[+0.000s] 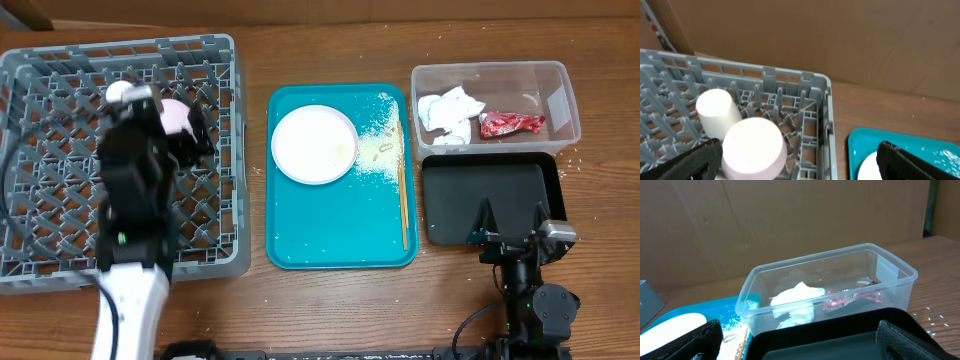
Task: Sort waste into correct bins and load items into the dishwasher
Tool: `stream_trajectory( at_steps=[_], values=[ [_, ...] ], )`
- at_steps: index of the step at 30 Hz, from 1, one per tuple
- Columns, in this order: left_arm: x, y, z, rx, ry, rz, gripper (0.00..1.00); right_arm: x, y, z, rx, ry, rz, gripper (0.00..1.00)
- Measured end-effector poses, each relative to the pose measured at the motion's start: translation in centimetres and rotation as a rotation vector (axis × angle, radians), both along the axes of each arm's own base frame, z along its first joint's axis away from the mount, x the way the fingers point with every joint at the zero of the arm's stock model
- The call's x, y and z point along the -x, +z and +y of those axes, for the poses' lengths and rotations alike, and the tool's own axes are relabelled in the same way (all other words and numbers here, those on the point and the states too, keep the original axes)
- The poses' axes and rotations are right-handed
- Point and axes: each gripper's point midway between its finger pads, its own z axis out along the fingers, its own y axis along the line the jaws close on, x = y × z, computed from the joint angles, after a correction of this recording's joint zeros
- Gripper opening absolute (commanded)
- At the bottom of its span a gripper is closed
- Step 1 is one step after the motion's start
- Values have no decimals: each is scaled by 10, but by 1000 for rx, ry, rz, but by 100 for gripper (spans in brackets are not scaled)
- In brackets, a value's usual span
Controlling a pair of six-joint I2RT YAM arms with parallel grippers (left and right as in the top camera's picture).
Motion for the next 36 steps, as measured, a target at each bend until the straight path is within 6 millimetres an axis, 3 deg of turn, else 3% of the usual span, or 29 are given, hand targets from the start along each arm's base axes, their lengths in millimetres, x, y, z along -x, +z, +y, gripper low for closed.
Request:
stream_trajectory(
  at_steps=[9, 13, 15, 23, 29, 36],
  values=[
    [66, 11, -14, -11, -54, -306, 100, 0, 0, 0, 0, 0, 0, 100],
    [86, -6, -12, -16, -47, -341, 100, 0, 0, 0, 0, 0, 0, 100],
    [93, -16, -7, -21, -31, -357, 100, 0, 0, 0, 1, 0, 0, 100],
    [118, -21, 14, -56, 57, -468, 100, 0, 0, 0, 0, 0, 1, 100],
    [130, -35, 15, -64, 67, -500, 100, 0, 0, 0, 0, 0, 0, 100],
    [138, -37, 11, -64, 52, -508, 100, 0, 0, 0, 0, 0, 0, 100]
  ],
)
